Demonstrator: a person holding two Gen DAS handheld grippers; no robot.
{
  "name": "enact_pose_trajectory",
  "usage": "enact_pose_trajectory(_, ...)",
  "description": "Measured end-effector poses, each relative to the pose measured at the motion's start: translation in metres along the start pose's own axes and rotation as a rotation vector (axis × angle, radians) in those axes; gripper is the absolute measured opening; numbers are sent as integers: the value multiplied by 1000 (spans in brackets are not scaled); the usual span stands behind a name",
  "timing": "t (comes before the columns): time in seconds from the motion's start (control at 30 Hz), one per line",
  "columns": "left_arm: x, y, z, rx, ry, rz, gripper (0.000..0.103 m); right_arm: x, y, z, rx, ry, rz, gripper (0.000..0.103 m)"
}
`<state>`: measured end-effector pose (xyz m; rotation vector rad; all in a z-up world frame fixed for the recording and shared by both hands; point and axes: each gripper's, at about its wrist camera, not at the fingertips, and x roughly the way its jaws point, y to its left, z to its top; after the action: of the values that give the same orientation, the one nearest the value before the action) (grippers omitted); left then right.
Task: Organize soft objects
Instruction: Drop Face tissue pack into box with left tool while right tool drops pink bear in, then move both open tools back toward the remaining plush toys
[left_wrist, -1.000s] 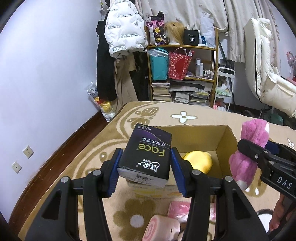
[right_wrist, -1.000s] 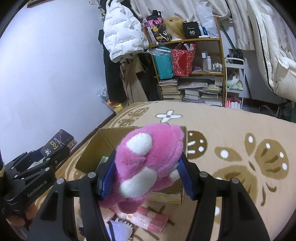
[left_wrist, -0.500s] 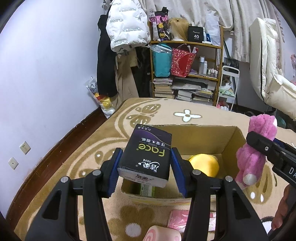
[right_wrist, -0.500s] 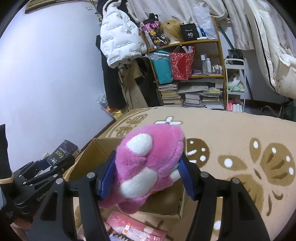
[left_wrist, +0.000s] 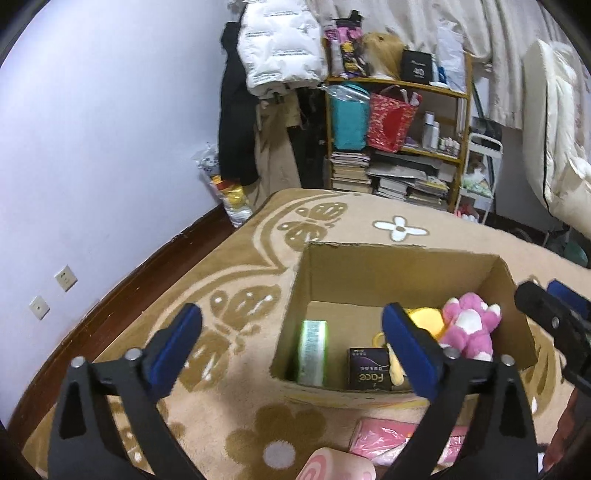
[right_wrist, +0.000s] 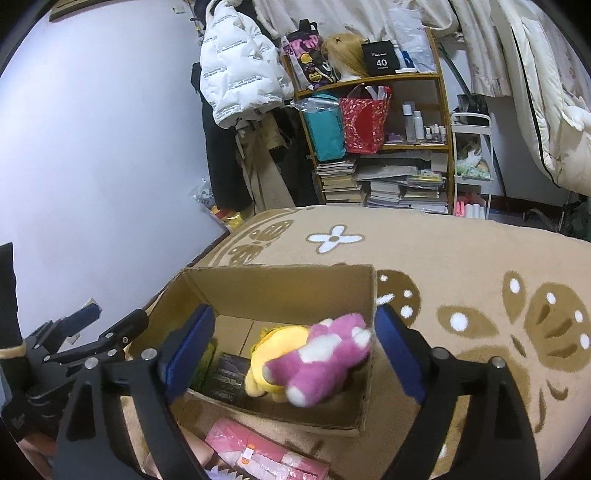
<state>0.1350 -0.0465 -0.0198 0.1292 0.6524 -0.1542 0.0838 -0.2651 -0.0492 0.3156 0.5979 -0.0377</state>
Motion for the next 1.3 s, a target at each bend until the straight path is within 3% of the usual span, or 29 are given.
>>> enact_pose_trajectory(0.07, -2, 6, 1, -19, 5, 1, 100, -1, 1, -1, -6, 1, 1, 101)
enact_pose_trajectory(0.23, -12, 21, -1, -47, 27, 25, 101, -7, 6, -3, -31, 6, -5, 102)
enact_pose_trajectory(0.73, -52, 38, -20, 0, 141, 40, 101, -41, 26, -29, -59, 58, 34, 102)
enact_pose_trajectory(1.07, -73, 43, -31, 19, 204, 48, 101, -56, 55, -63, -131, 130, 58, 102)
enact_pose_trajectory(1.3, -66, 49, -45, 15, 268, 36, 101, -54, 73, -84, -182, 196, 89, 102)
